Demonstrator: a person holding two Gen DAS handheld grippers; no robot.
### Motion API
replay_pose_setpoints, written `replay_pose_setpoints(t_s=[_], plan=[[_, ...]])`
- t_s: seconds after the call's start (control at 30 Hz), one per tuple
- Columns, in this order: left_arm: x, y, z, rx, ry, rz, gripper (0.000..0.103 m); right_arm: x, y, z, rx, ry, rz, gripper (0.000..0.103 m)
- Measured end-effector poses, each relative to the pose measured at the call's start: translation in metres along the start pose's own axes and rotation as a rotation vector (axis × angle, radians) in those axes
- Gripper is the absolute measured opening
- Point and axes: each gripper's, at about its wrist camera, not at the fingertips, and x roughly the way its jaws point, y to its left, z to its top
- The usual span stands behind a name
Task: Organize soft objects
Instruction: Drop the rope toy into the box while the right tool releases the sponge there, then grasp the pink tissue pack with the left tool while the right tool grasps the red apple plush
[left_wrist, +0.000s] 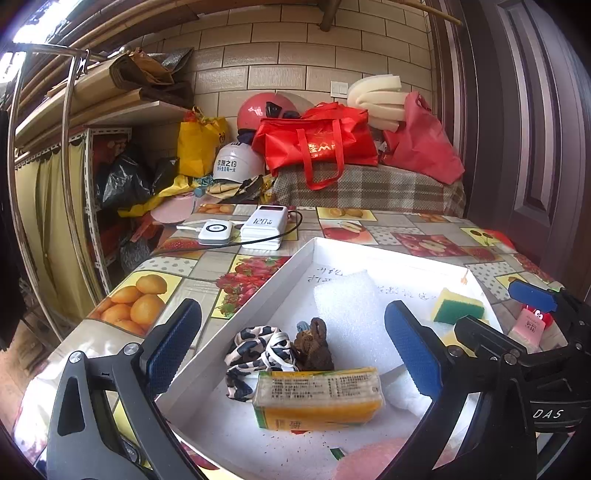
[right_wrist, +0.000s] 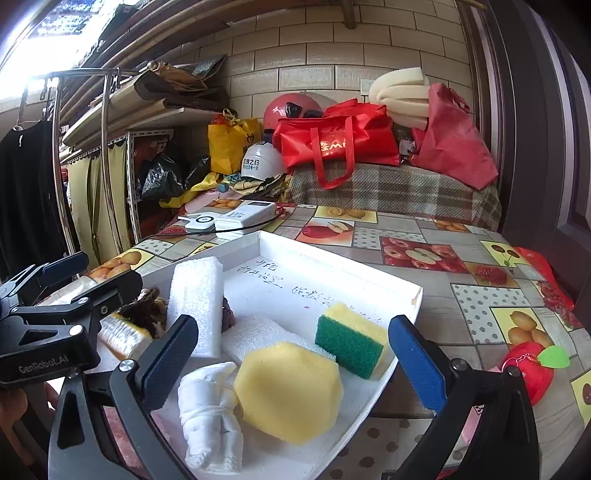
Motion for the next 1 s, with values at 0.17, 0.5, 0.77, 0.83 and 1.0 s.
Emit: replay_pose_setpoints(t_s=[0.17, 0.5, 0.77, 0.83, 1.0], plan=[[-0.008, -0.007, -0.001, 0.024, -0.045, 0.017, 0.101, -0.005, -0.003, -0.001, 0.017, -0.029, -0.001, 0.103], [-0.015, -0.015, -0.003, 0.031, -0.067, 0.039, 0.101, -0.012, -0.001, -0.002, 0.007, -0.063, -0.004, 0.103], [-0.027, -0.035, -0.008, 0.043, -0.066, -0.015, 0.101, -0.03, -0.011, -0.011, -0.001, -0.052, 0.006, 0.103], [-0.03, -0.044, -0.01, 0.056, -0.064, -0.039, 0.101, -0.041, -0.011, -0.015, -0.034, -0.056, 0.005, 0.103], [-0.041, -0.071, -0.014, 0.104, -0.065, -0.103, 0.101, -0.067, -0.029, -0.026, -0.054, -0.069, -0.012, 0.103]])
